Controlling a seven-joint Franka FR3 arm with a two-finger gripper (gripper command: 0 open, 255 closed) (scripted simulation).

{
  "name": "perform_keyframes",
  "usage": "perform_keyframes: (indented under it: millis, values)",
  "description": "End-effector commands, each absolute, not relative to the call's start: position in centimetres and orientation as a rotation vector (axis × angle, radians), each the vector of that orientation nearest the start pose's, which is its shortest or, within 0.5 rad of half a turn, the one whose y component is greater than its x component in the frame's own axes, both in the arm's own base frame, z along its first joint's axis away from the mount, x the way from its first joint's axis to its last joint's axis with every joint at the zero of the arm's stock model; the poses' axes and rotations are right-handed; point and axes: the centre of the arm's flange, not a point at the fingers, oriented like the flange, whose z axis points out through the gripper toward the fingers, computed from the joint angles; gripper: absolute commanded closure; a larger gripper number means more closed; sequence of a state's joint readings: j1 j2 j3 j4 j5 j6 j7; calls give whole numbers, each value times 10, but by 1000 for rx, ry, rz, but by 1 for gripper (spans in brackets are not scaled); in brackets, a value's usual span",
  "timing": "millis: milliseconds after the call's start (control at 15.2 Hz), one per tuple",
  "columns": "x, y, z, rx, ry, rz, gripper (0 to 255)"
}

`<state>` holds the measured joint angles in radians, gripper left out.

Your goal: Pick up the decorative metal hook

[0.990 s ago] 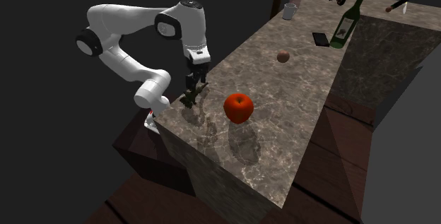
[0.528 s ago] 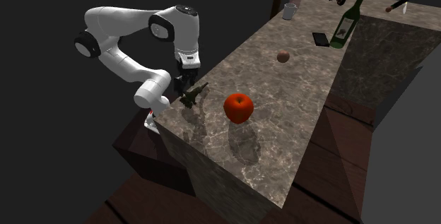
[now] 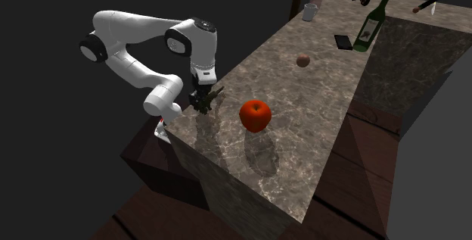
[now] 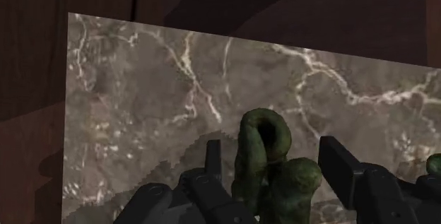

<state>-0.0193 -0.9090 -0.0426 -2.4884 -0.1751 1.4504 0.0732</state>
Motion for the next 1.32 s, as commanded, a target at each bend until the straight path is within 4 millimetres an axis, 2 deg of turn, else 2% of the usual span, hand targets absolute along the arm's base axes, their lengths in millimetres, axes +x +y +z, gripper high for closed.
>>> perform_keyframes:
  millis: [0, 132, 198, 264, 330, 396, 462, 528, 1254]
  values:
    - [221, -35, 591, -3276, 217, -42, 255]
    - [218, -33, 591, -3275, 217, -42, 255]
    - [210, -36, 604, -3276, 218, -42, 255]
    - [213, -40, 612, -3276, 219, -43, 255]
    - [207, -40, 613, -3275, 218, -43, 255]
    - [217, -38, 611, -3275, 218, -43, 255]
    - [214, -37, 614, -3275, 218, -41, 255]
    - [221, -37, 591, -3276, 218, -41, 255]
    - [221, -37, 649, -3276, 218, -41, 255]
